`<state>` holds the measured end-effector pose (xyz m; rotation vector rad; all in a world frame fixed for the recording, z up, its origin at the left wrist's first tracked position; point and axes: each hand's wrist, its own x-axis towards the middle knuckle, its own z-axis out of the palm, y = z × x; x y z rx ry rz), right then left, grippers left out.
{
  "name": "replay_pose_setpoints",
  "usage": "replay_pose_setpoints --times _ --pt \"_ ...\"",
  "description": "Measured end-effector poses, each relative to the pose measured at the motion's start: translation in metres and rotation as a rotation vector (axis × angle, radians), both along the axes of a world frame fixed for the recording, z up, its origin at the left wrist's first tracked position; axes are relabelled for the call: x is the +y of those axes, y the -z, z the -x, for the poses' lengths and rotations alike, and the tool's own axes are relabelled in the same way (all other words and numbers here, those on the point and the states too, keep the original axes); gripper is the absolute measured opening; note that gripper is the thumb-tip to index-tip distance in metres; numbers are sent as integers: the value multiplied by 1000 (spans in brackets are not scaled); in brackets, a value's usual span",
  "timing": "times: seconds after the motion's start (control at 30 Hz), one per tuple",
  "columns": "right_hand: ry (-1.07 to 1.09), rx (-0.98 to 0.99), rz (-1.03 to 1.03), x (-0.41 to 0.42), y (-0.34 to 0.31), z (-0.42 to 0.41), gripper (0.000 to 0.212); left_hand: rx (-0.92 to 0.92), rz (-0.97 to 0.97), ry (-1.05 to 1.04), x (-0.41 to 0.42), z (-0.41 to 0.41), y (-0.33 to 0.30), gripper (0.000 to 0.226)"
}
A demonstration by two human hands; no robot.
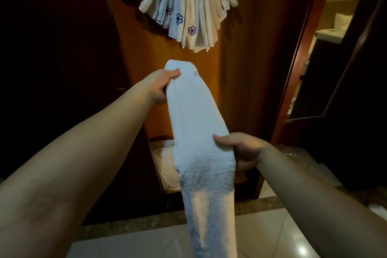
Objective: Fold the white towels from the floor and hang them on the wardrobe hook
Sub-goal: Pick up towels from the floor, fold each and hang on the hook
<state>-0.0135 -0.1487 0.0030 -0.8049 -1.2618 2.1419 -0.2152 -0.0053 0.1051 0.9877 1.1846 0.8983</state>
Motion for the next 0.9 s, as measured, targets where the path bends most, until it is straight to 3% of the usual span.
replay_pose_setpoints --times 0.03,0.1,0.17,0.23,0.33,0.43,0.5,0.67,0.83,0.9 --pt "8 26 -24 1 -5 -1 61 -25 3 10 3 1 9 27" --pt "65 103 -75 3 -16 -5 58 -109 21 52 4 5 32 53" --pt "176 161 -120 7 -27 -11 59 -167 59 205 1 7 57 81" --pt "297 154 -172 12 -39 -16 54 -173 82 367 -8 6 80 94" --pt "500 139 -176 19 -50 -23 55 -80 -28 531 -28 1 105 94" --pt "587 123 -206 23 -56 -27 55 50 -208 566 -43 -4 113 64" --pt "601 31 -287 26 -60 -28 52 99 -257 513 -45 -7 110 49" --pt "625 -226 -444 33 -75 -26 37 -2 -301 320 -47 -8 102 25" --pt "712 -404 -539 39 -102 -15 37 102 -589 -152 -74 -22 87 19" --pt "749 -459 -560 42 -115 -9 39 91 -729 -237 -94 -27 80 16"
